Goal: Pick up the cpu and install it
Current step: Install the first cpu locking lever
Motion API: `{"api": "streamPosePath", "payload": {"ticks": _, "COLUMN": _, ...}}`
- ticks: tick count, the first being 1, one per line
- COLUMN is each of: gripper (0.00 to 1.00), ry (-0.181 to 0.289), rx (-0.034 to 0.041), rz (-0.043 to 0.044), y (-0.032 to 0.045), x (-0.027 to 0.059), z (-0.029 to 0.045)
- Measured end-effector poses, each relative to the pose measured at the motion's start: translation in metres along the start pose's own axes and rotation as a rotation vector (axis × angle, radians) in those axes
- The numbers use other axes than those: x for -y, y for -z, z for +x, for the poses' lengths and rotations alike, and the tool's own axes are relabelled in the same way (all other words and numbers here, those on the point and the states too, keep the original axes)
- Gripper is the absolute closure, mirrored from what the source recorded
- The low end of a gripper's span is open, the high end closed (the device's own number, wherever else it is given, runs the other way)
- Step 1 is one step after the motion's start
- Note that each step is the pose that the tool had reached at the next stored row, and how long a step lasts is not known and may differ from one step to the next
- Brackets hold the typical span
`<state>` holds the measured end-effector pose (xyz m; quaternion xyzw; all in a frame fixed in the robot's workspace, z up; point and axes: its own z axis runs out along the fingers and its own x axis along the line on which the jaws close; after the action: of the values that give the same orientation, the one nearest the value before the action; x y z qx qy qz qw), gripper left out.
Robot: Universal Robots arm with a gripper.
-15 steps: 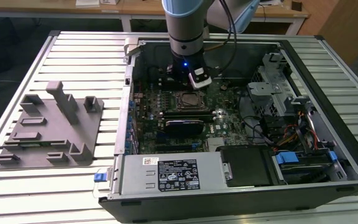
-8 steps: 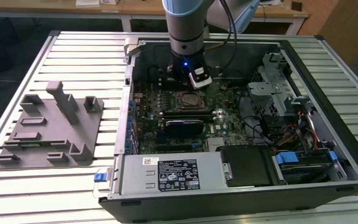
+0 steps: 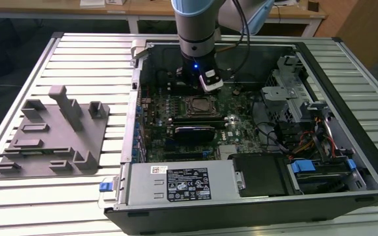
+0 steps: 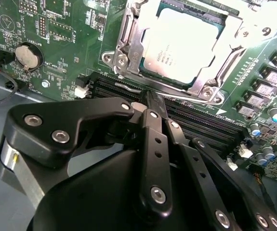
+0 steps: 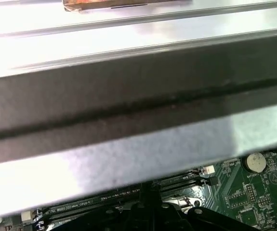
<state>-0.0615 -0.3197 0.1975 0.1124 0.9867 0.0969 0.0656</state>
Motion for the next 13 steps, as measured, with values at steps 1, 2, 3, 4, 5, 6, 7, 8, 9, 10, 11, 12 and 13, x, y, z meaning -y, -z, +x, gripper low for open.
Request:
{"api": "streamPosePath", "payload": {"ticks": 1, "gripper": 0.89, "ry": 0.000, "rx": 0.0000, "rz": 0.0000, "y": 0.0000, "x": 0.0000, "z": 0.0000}}
{"api": "streamPosePath", "payload": {"ticks": 2, "gripper": 0.89, "ry": -0.001, "rx": 0.0002, "rz": 0.0001, "y": 0.0000, "x": 0.0000, "z": 0.0000}}
{"api": "streamPosePath", "payload": {"ticks": 3, "gripper": 0.89, "ry": -0.004, "rx": 0.0009, "rz": 0.0007, "y": -0.0001, "x": -0.0001, "z": 0.0000}}
{"api": "streamPosePath", "payload": {"ticks": 4, "gripper": 0.89, "ry": -0.010, "rx": 0.0023, "rz": 0.0016, "y": -0.0001, "x": -0.0001, "z": -0.0001}}
{"api": "streamPosePath", "payload": {"ticks": 5, "gripper": 0.89, "ry": -0.019, "rx": 0.0043, "rz": 0.0027, "y": -0.0001, "x": -0.0001, "z": -0.0001}}
{"api": "streamPosePath", "payload": {"ticks": 6, "gripper": 0.89, "ry": -0.031, "rx": 0.0068, "rz": 0.0040, "y": -0.0003, "x": -0.0001, "z": -0.0001}}
{"api": "streamPosePath", "payload": {"ticks": 7, "gripper": 0.89, "ry": -0.043, "rx": 0.0093, "rz": 0.0053, "y": -0.0003, "x": -0.0001, "z": -0.0002}}
{"api": "streamPosePath", "payload": {"ticks": 8, "gripper": 0.89, "ry": -0.056, "rx": 0.0120, "rz": 0.0068, "y": -0.0004, "x": -0.0001, "z": -0.0002}}
{"api": "streamPosePath", "payload": {"ticks": 9, "gripper": 0.89, "ry": -0.069, "rx": 0.0149, "rz": 0.0084, "y": -0.0004, "x": -0.0001, "z": -0.0001}}
{"api": "streamPosePath", "payload": {"ticks": 10, "gripper": 0.89, "ry": -0.082, "rx": 0.0175, "rz": 0.0098, "y": -0.0005, "x": -0.0001, "z": -0.0001}}
{"api": "streamPosePath", "payload": {"ticks": 11, "gripper": 0.89, "ry": -0.091, "rx": 0.0194, "rz": 0.0107, "y": -0.0005, "x": -0.0002, "z": -0.0001}}
{"api": "streamPosePath", "payload": {"ticks": 12, "gripper": 0.89, "ry": -0.096, "rx": 0.0205, "rz": 0.0113, "y": -0.0006, "x": -0.0003, "z": -0.0001}}
{"api": "streamPosePath", "payload": {"ticks": 13, "gripper": 0.89, "ry": -0.099, "rx": 0.0211, "rz": 0.0118, "y": -0.0006, "x": -0.0003, "z": -0.0001}}
